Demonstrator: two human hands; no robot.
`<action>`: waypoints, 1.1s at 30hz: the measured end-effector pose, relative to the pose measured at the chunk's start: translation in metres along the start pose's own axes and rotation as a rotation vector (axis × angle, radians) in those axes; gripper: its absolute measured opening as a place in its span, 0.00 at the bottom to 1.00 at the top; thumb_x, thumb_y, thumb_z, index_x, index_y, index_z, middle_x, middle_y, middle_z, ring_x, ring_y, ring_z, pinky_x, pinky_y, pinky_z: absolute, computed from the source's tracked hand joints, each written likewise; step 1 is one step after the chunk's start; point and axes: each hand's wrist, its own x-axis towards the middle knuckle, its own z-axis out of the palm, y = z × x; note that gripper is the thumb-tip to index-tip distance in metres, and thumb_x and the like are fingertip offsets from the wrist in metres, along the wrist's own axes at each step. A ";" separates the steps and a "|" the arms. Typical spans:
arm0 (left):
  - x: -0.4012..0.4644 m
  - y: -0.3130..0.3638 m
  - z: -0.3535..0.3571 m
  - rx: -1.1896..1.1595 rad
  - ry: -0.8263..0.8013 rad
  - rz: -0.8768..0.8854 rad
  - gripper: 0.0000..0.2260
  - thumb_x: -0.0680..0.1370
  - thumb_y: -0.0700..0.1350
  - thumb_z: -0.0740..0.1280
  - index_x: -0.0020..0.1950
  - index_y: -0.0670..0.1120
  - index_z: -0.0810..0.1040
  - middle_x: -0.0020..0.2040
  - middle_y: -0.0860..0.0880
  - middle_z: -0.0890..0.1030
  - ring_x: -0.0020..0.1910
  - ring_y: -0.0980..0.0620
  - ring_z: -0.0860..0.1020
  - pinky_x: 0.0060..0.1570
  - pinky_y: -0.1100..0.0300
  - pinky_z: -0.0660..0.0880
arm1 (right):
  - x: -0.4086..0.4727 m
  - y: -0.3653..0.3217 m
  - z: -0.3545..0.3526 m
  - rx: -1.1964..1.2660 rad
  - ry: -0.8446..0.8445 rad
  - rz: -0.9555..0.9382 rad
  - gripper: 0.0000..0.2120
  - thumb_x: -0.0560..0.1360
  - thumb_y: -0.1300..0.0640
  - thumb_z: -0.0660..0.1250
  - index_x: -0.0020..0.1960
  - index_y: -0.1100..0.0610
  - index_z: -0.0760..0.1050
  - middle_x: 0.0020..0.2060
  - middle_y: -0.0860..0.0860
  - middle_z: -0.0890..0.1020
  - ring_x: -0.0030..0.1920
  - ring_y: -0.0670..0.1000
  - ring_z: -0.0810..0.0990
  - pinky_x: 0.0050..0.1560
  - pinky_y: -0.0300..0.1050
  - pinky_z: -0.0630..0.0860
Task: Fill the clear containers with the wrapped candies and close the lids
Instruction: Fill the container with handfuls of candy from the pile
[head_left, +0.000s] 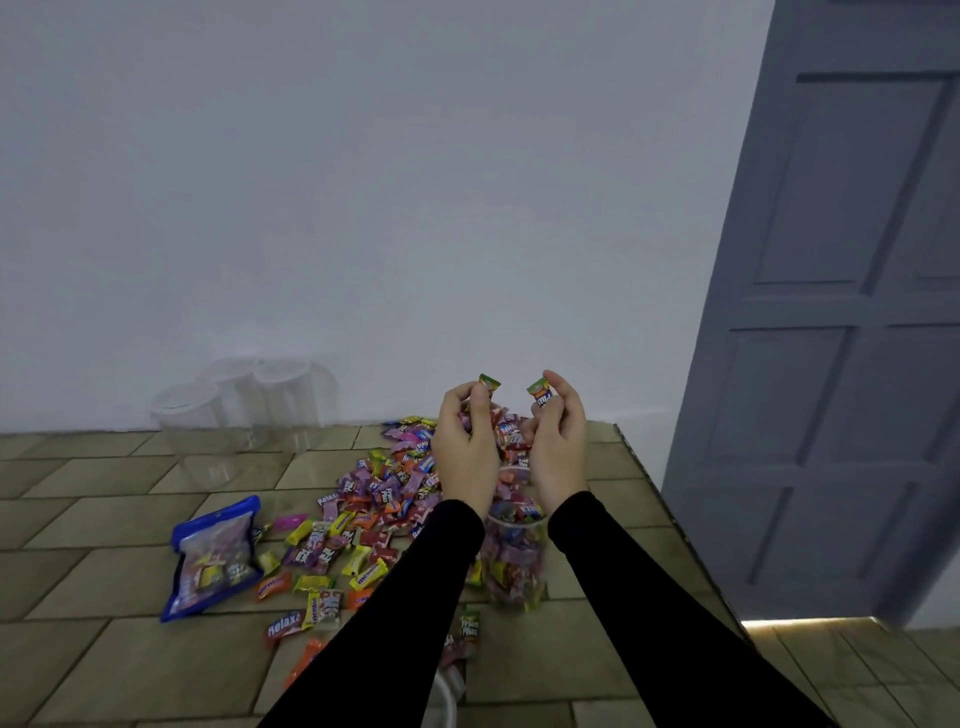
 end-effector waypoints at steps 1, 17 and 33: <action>-0.001 -0.001 0.002 -0.001 0.002 -0.010 0.09 0.82 0.50 0.59 0.55 0.48 0.75 0.46 0.58 0.79 0.39 0.67 0.74 0.39 0.72 0.70 | -0.003 0.001 -0.001 0.008 0.016 -0.004 0.14 0.84 0.57 0.49 0.59 0.47 0.71 0.29 0.51 0.64 0.28 0.48 0.62 0.29 0.37 0.63; -0.013 -0.016 -0.006 0.062 -0.156 -0.075 0.09 0.82 0.52 0.59 0.56 0.50 0.76 0.47 0.56 0.78 0.45 0.63 0.74 0.42 0.77 0.68 | -0.007 0.005 -0.010 0.133 0.180 0.101 0.14 0.84 0.58 0.49 0.65 0.52 0.69 0.32 0.49 0.67 0.30 0.46 0.66 0.30 0.35 0.66; -0.022 -0.024 -0.009 -0.162 -0.149 -0.132 0.08 0.80 0.40 0.64 0.42 0.46 0.78 0.37 0.57 0.77 0.38 0.56 0.73 0.43 0.60 0.70 | -0.005 0.005 -0.013 0.185 0.223 0.144 0.15 0.84 0.58 0.49 0.66 0.53 0.69 0.33 0.49 0.67 0.30 0.46 0.66 0.30 0.33 0.67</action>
